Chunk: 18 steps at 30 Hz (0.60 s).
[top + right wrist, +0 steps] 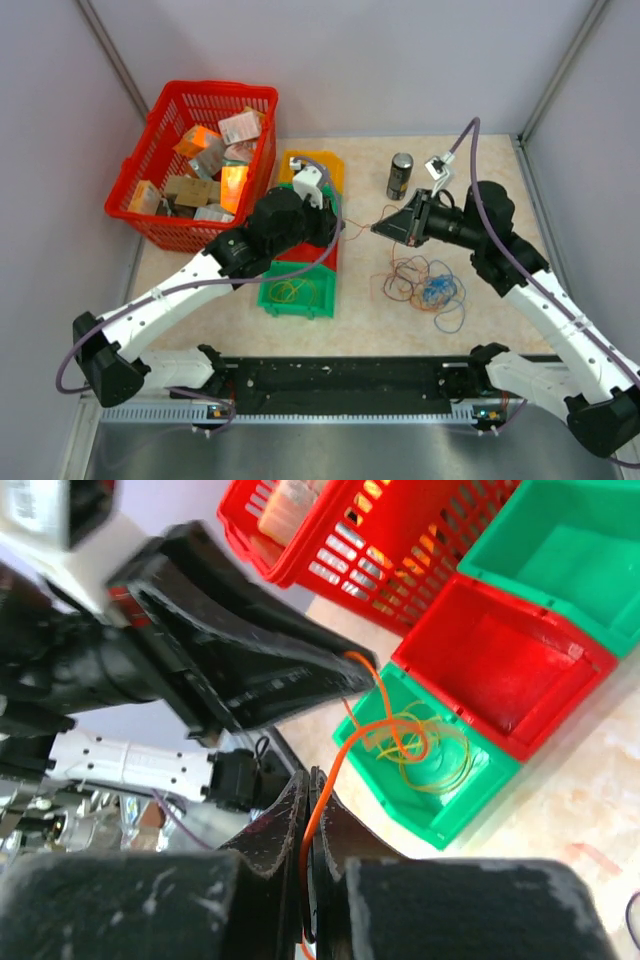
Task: Untangle the cables
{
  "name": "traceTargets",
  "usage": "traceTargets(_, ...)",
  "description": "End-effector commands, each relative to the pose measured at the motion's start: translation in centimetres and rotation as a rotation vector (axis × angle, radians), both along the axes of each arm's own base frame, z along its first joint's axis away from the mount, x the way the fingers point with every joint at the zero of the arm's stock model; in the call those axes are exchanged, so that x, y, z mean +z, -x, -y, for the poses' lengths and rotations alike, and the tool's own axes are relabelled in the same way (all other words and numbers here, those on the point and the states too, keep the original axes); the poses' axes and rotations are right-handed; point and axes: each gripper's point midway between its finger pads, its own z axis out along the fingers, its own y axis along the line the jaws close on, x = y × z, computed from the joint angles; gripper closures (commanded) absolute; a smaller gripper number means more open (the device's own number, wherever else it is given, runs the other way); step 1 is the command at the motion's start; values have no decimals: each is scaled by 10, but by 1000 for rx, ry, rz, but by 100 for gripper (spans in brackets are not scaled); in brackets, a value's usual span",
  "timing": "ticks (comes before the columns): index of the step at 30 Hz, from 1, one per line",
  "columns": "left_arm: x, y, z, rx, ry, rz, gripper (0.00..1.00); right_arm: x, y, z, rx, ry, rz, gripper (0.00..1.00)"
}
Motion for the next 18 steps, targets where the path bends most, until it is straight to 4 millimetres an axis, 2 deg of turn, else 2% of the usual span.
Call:
traceTargets(1, 37, 14, 15, -126, 128, 102, 53, 13, 24, 13, 64, 123, -1, 100)
traceTargets(4, 49, 20, 2, -124, 143, 199, 1, 4, 26, 28, 16, 220, -8, 100)
traceTargets(8, 60, 42, 1, -234, 162, 296, 1, 6, 38, 28, 59, 217, -24, 100)
traceTargets(10, 67, 43, -3, -222, 190, 345, 7, 9, 45, 24, 105, 202, -39, 100)
traceTargets(12, 74, 45, -8, -209, 212, 381, 8, 9, 47, 27, 102, 222, -51, 100)
traceTargets(16, 89, 43, -18, -158, 246, 417, 1, 5, 40, 40, 38, 310, -29, 100)
traceTargets(17, 91, 48, -12, -204, 245, 425, 1, 5, 40, 41, 34, 312, -33, 100)
traceTargets(18, 93, 61, -2, -307, 246, 435, 1, 8, 41, 40, 32, 300, -46, 100)
